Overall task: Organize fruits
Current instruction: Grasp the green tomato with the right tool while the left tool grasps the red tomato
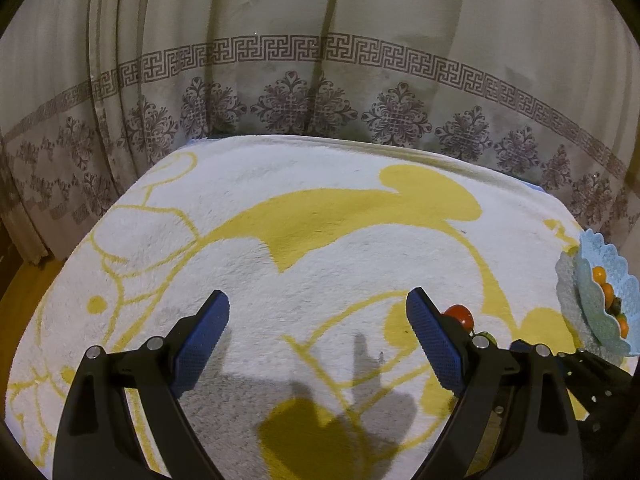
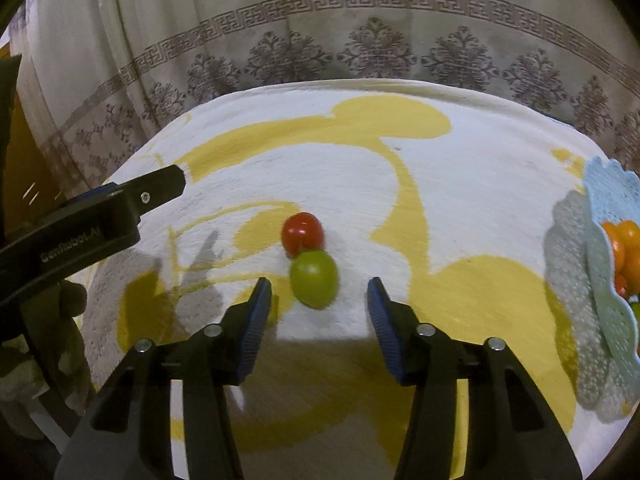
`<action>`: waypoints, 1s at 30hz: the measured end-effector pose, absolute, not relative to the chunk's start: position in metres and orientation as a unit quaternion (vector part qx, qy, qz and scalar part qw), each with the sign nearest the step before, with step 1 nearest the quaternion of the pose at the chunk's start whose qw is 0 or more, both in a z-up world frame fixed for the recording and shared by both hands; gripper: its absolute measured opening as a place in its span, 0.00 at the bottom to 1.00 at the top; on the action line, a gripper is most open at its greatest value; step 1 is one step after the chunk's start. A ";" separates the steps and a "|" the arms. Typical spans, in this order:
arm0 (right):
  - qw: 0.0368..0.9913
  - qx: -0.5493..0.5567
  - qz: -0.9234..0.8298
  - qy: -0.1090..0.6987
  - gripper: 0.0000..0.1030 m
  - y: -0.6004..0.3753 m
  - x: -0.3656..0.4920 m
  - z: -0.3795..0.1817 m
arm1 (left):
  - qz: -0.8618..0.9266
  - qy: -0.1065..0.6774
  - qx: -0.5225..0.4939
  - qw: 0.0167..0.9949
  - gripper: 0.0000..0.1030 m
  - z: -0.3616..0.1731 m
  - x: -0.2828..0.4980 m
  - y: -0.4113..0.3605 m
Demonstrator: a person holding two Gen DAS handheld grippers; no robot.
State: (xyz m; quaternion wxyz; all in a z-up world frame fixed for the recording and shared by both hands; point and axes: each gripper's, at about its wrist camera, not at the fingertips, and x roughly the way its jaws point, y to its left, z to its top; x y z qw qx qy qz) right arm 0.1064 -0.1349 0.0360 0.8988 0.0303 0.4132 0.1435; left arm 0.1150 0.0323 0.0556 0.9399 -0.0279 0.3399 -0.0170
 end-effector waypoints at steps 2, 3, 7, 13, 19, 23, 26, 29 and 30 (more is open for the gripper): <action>0.896 0.028 0.148 0.418 0.43 -0.130 0.111 0.033 | -0.015 0.340 -0.031 0.940 0.87 0.055 0.115 0.034; 0.895 0.028 0.149 0.421 0.39 -0.128 0.114 0.032 | -0.013 0.341 -0.032 0.939 0.87 0.054 0.116 0.035; 0.893 0.024 0.144 0.425 0.30 -0.125 0.121 0.027 | -0.012 0.342 -0.034 0.939 0.87 0.053 0.117 0.036; 0.892 0.037 0.145 0.426 0.28 -0.134 0.120 0.028 | -0.018 0.347 -0.024 0.937 0.87 0.049 0.118 0.029; 0.897 0.052 0.124 0.421 0.28 -0.158 0.106 0.033 | -0.035 0.347 -0.002 0.937 0.87 0.042 0.116 0.013; 0.902 0.048 0.102 0.418 0.28 -0.173 0.098 0.032 | -0.060 0.349 0.010 0.935 0.87 0.040 0.114 -0.002; 0.902 0.047 0.097 0.418 0.28 -0.179 0.092 0.030 | -0.077 0.353 0.017 0.932 0.87 0.039 0.115 -0.013; 0.902 0.052 0.096 0.417 0.28 -0.185 0.088 0.030 | -0.096 0.361 0.021 0.928 0.87 0.038 0.117 -0.024; 0.903 0.054 0.096 0.415 0.28 -0.187 0.087 0.030 | -0.101 0.363 0.022 0.926 0.87 0.038 0.118 -0.027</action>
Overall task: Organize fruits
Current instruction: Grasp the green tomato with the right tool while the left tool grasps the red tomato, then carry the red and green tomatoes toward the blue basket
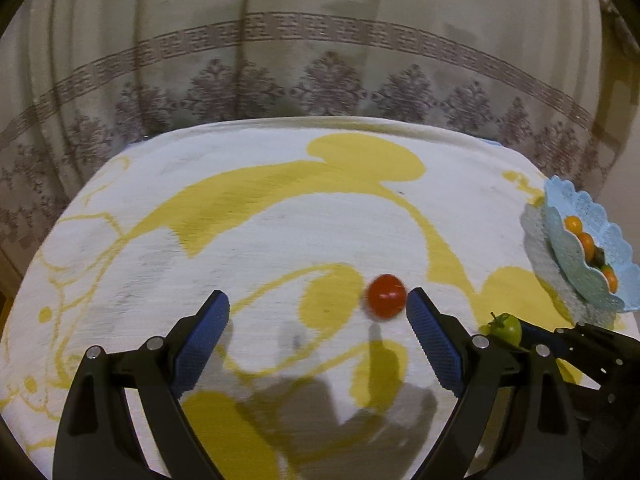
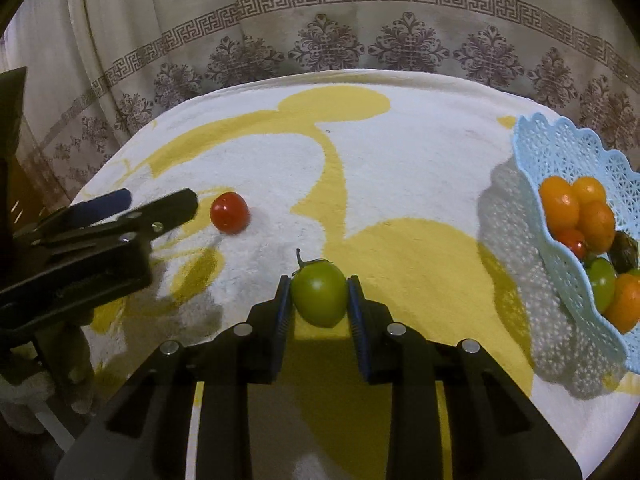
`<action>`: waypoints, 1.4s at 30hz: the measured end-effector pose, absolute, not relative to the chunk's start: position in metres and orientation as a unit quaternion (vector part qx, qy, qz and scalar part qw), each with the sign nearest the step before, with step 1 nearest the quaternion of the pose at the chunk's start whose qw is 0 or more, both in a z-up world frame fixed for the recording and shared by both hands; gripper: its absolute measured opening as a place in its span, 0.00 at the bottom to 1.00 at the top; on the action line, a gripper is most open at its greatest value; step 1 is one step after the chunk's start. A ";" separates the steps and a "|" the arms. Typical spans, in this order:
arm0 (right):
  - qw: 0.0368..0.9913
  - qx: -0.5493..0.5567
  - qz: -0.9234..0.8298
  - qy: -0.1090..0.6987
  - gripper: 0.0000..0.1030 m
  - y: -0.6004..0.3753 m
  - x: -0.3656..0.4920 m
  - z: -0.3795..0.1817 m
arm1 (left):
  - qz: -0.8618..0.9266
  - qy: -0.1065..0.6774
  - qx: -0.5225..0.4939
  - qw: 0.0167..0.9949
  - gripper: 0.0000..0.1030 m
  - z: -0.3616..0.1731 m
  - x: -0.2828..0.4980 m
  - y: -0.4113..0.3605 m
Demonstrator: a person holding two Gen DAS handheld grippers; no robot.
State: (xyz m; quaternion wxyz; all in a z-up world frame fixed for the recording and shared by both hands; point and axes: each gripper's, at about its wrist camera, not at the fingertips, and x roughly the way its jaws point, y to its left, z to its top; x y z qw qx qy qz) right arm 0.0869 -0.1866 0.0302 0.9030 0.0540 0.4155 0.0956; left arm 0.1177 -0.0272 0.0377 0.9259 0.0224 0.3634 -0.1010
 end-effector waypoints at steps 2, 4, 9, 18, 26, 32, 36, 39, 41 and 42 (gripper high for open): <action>0.905 0.059 0.093 0.411 0.28 -0.191 0.085 0.032 | -0.108 0.369 0.028 0.923 0.85 0.036 0.120 -0.034; 0.906 0.065 0.091 0.409 0.28 -0.195 0.083 0.032 | -0.116 0.372 0.037 0.920 0.81 0.035 0.123 -0.042; 0.906 0.079 0.084 0.407 0.28 -0.204 0.080 0.032 | -0.134 0.382 0.051 0.913 0.69 0.031 0.129 -0.057; 0.908 0.076 0.084 0.403 0.28 -0.203 0.081 0.032 | -0.151 0.404 0.047 0.901 0.41 0.016 0.141 -0.068; 0.915 0.068 0.079 0.390 0.28 -0.200 0.076 0.035 | -0.153 0.406 0.032 0.901 0.27 0.014 0.138 -0.060; 0.923 0.065 0.078 0.371 0.28 -0.201 0.070 0.043 | -0.143 0.391 0.029 0.909 0.27 0.023 0.129 -0.055; 0.926 0.069 0.078 0.362 0.28 -0.203 0.067 0.048 | -0.139 0.377 0.032 0.915 0.27 0.031 0.123 -0.056; 0.929 0.074 0.077 0.355 0.28 -0.206 0.065 0.052 | -0.138 0.362 0.038 0.921 0.27 0.039 0.117 -0.060; 0.930 0.076 0.077 0.352 0.28 -0.207 0.065 0.054 | -0.138 0.352 0.040 0.925 0.27 0.044 0.113 -0.062; 0.930 0.077 0.076 0.351 0.28 -0.207 0.064 0.056 | -0.139 0.349 0.040 0.926 0.27 0.046 0.111 -0.063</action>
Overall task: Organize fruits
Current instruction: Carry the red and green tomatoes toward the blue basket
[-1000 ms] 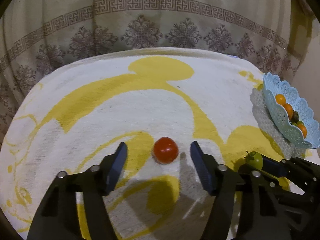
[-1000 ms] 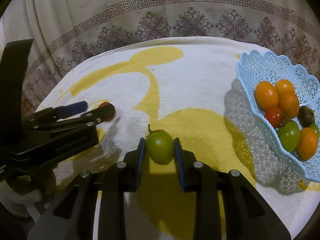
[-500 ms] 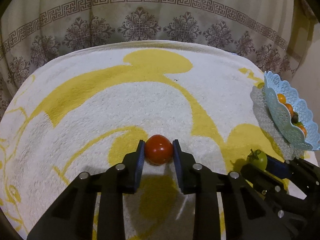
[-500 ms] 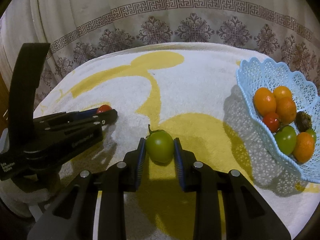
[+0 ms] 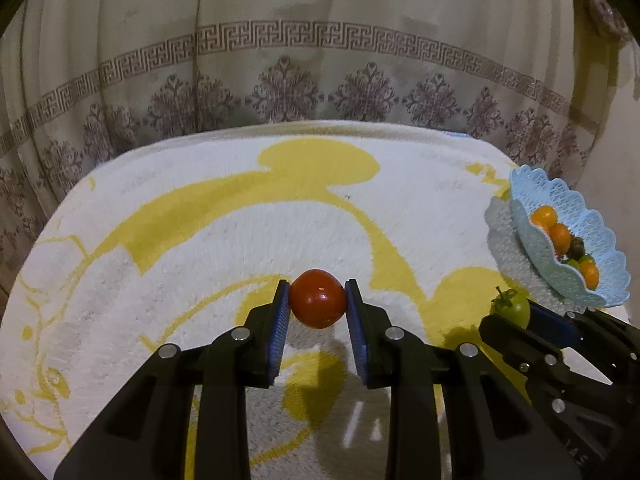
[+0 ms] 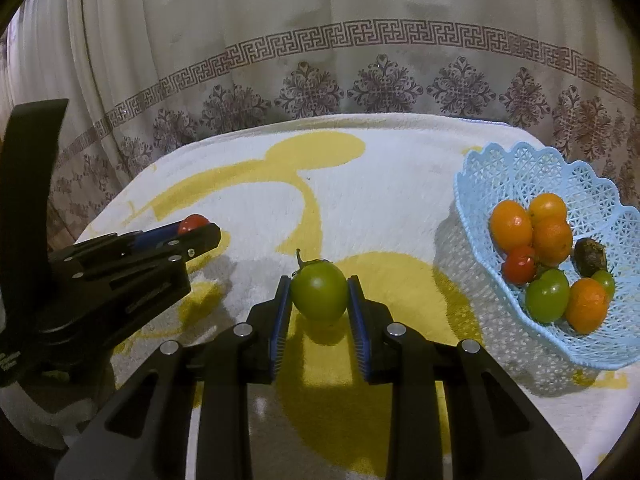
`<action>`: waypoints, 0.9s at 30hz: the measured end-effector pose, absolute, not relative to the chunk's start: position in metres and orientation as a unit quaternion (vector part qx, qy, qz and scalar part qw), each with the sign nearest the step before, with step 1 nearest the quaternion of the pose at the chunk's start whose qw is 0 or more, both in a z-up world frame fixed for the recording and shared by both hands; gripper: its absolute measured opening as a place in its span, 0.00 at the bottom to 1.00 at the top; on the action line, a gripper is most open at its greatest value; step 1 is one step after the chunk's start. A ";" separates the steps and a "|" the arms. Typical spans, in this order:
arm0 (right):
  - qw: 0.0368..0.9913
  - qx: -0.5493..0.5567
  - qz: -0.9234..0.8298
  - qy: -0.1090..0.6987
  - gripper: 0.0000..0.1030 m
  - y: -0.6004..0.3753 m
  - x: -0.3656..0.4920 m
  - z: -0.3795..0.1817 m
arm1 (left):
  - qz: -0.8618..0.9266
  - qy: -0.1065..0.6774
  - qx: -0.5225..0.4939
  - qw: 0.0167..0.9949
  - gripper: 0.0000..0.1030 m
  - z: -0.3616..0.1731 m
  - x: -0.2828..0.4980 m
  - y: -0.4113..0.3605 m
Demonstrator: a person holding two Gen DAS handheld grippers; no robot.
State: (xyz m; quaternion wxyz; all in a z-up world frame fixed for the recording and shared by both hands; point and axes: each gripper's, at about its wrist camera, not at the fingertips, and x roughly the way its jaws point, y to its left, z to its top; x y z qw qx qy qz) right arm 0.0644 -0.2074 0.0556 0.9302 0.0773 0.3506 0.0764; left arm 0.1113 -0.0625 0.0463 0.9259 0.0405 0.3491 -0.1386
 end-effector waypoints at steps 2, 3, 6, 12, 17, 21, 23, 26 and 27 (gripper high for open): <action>0.931 0.080 0.076 0.348 0.28 -0.208 0.063 0.058 | -0.140 0.345 0.042 0.927 0.27 0.049 0.110 -0.064; 0.932 0.081 0.076 0.345 0.28 -0.209 0.063 0.059 | -0.140 0.342 0.043 0.928 0.27 0.051 0.108 -0.065; 0.933 0.083 0.075 0.341 0.28 -0.210 0.060 0.062 | -0.139 0.337 0.047 0.930 0.27 0.054 0.106 -0.068; 0.934 0.086 0.073 0.338 0.28 -0.212 0.058 0.063 | -0.139 0.334 0.049 0.931 0.27 0.055 0.104 -0.069; 0.934 0.086 0.073 0.339 0.28 -0.212 0.058 0.064 | -0.139 0.335 0.049 0.931 0.27 0.055 0.104 -0.069; 0.935 0.087 0.073 0.337 0.28 -0.212 0.058 0.065 | -0.139 0.333 0.049 0.931 0.27 0.056 0.102 -0.069; 0.935 0.089 0.073 0.335 0.28 -0.213 0.058 0.065 | -0.140 0.331 0.048 0.932 0.27 0.057 0.101 -0.070; 0.936 0.094 0.072 0.331 0.28 -0.216 0.057 0.068 | -0.141 0.326 0.049 0.933 0.27 0.060 0.099 -0.072; 0.937 0.096 0.071 0.329 0.28 -0.217 0.056 0.069 | -0.142 0.326 0.049 0.933 0.27 0.061 0.098 -0.073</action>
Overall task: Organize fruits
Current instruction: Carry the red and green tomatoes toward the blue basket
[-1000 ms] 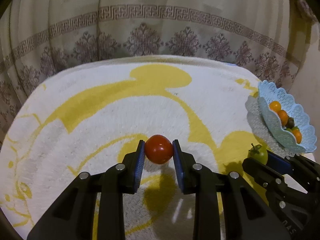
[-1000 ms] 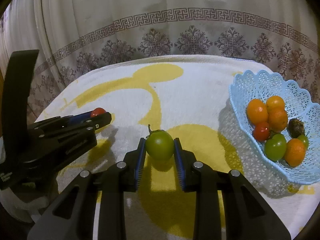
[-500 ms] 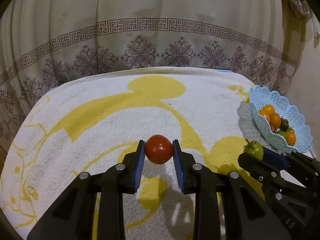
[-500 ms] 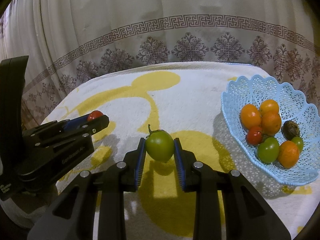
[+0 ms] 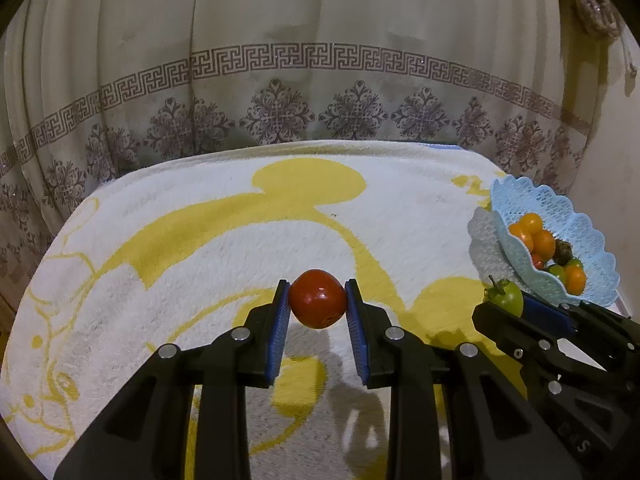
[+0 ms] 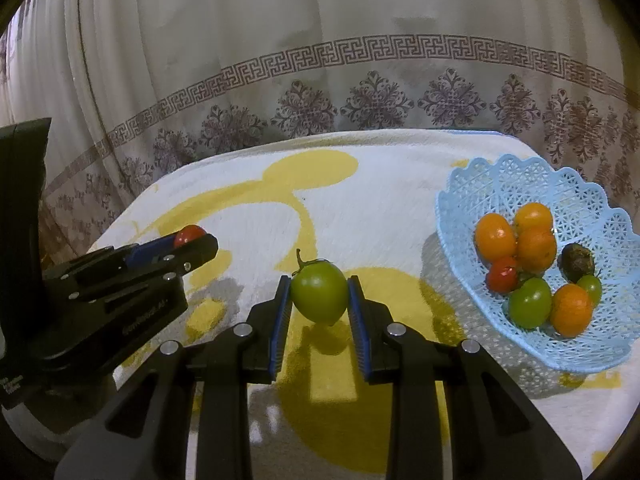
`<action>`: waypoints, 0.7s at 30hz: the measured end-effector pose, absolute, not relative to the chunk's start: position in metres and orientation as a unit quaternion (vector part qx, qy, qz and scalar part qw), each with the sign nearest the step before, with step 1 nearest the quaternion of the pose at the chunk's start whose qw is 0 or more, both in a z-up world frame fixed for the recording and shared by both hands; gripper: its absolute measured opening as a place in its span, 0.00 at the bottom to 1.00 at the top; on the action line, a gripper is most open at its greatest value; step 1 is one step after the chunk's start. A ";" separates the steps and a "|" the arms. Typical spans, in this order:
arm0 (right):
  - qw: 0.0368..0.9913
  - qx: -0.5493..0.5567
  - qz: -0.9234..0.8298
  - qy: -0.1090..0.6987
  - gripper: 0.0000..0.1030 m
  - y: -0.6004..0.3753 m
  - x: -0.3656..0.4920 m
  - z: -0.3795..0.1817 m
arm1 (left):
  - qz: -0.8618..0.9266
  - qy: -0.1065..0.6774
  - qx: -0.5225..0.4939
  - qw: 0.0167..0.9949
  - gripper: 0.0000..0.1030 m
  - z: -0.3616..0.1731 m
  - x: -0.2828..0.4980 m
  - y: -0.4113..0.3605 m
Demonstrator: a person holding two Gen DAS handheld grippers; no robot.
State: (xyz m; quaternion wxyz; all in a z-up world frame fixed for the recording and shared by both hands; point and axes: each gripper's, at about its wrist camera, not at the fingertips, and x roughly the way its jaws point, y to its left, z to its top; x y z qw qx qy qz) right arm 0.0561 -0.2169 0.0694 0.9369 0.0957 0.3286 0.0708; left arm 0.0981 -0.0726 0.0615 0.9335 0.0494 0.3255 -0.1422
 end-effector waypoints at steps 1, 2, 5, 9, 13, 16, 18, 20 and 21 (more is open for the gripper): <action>0.938 0.098 0.070 0.326 0.28 -0.218 0.055 0.071 | -0.143 0.324 0.051 0.934 0.27 0.063 0.097 -0.074; 0.938 0.101 0.068 0.324 0.28 -0.220 0.054 0.072 | -0.145 0.322 0.052 0.934 0.27 0.064 0.095 -0.076; 0.939 0.108 0.064 0.319 0.28 -0.226 0.051 0.077 | -0.148 0.318 0.054 0.935 0.27 0.069 0.092 -0.079; 0.943 0.112 0.057 0.309 0.28 -0.235 0.045 0.087 | -0.153 0.312 0.056 0.936 0.27 0.075 0.087 -0.085; 0.946 0.112 0.046 0.299 0.28 -0.247 0.038 0.095 | -0.162 0.304 0.061 0.937 0.27 0.082 0.082 -0.094; 0.949 0.109 0.032 0.295 0.28 -0.260 0.033 0.099 | -0.172 0.301 0.064 0.936 0.27 0.086 0.078 -0.103; 0.949 0.109 0.023 0.294 0.28 -0.270 0.029 0.100 | -0.177 0.300 0.066 0.935 0.27 0.087 0.077 -0.109; 0.950 0.109 0.013 0.291 0.28 -0.279 0.024 0.101 | -0.185 0.300 0.069 0.933 0.27 0.088 0.075 -0.117; 0.950 0.110 0.007 0.291 0.28 -0.285 0.022 0.102 | -0.187 0.299 0.070 0.933 0.27 0.088 0.074 -0.120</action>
